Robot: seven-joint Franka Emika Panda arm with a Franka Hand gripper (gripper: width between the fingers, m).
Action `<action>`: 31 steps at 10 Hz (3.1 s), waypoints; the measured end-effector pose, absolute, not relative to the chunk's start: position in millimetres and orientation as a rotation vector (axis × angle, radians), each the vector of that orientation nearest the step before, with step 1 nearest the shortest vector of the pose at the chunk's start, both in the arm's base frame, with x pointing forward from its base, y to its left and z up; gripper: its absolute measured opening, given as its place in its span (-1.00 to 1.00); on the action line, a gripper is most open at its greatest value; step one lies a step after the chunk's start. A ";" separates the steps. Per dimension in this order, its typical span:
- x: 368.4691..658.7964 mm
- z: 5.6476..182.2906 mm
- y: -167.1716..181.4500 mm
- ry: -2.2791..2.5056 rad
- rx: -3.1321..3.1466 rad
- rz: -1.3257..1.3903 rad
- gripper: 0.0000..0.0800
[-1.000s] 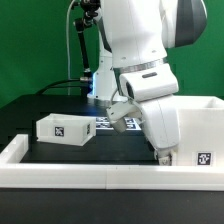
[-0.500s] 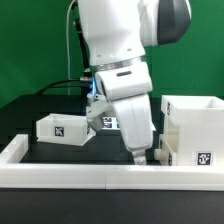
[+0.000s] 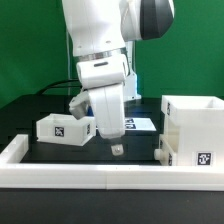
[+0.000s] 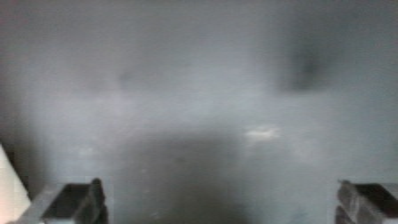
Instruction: Assemble drawer
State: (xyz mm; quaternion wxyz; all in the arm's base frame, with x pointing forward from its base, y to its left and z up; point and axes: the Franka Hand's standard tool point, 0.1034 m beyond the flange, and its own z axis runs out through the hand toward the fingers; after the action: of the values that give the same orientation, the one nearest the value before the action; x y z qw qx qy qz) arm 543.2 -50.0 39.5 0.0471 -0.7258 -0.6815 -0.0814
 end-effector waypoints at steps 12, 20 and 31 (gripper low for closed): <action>499.3 50.0 -77.9 -1.431 -2.688 -0.193 0.62; 477.1 59.3 -91.3 -0.541 -2.992 -0.183 0.62; 460.4 48.9 -84.4 0.617 -2.914 -0.127 0.62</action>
Offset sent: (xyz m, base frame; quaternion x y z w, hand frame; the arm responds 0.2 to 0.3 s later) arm -0.0353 -0.0059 0.0063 -0.0007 0.0271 0.0458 0.9986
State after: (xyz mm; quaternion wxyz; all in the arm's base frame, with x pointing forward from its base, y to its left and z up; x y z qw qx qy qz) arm 460.4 -84.4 48.9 0.0799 -0.9743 0.2062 -0.0426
